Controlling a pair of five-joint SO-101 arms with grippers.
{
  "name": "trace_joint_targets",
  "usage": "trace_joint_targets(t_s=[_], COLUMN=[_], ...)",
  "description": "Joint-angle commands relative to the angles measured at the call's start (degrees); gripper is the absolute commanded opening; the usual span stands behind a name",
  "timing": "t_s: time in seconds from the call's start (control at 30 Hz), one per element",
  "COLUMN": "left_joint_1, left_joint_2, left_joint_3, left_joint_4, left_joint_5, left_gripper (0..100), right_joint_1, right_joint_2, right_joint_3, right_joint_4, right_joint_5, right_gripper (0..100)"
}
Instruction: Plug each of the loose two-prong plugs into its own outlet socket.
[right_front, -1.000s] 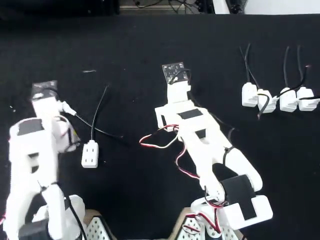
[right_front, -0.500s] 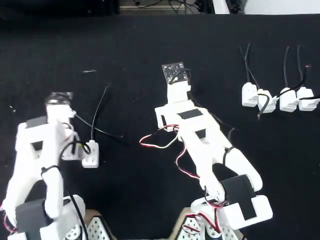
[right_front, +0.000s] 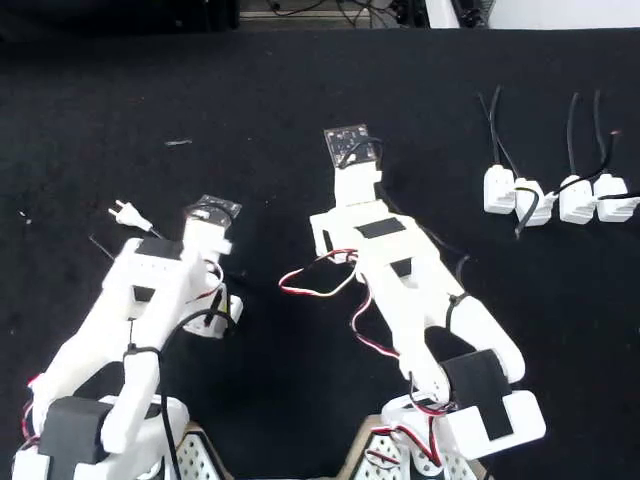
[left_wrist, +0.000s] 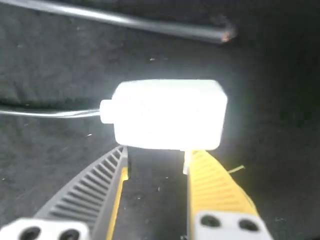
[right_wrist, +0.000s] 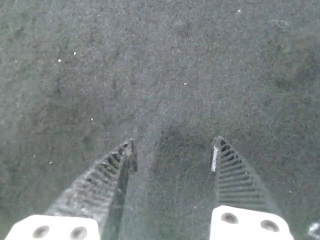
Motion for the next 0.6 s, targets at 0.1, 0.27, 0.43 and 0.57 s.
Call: trace_joint_targets(t_s=[0.1, 0.27, 0.43, 0.57], left_joint_1=[-4.9, -14.1, -20.2, -21.6], left_joint_2=[-0.2, 0.5, 1.9, 5.7], left_joint_3=[-9.4, -18.2, -15.8, -12.9], left_joint_4=[11.4, 12.7, 1.1, -7.3], left_joint_5=[-1.8, -3.5, 3.9, 10.7], left_gripper=[19, 19, 19, 19], right_joint_1=[0.9, 0.9, 0.9, 0.9], right_joint_2=[-2.9, -2.9, -2.9, -2.9], right_joint_3=[-1.5, -1.5, -1.5, -1.5], right_joint_4=[-1.5, -1.5, -1.5, -1.5], right_joint_5=[-0.3, -0.3, -0.3, -0.3], right_gripper=[23.0, 23.0, 23.0, 23.0])
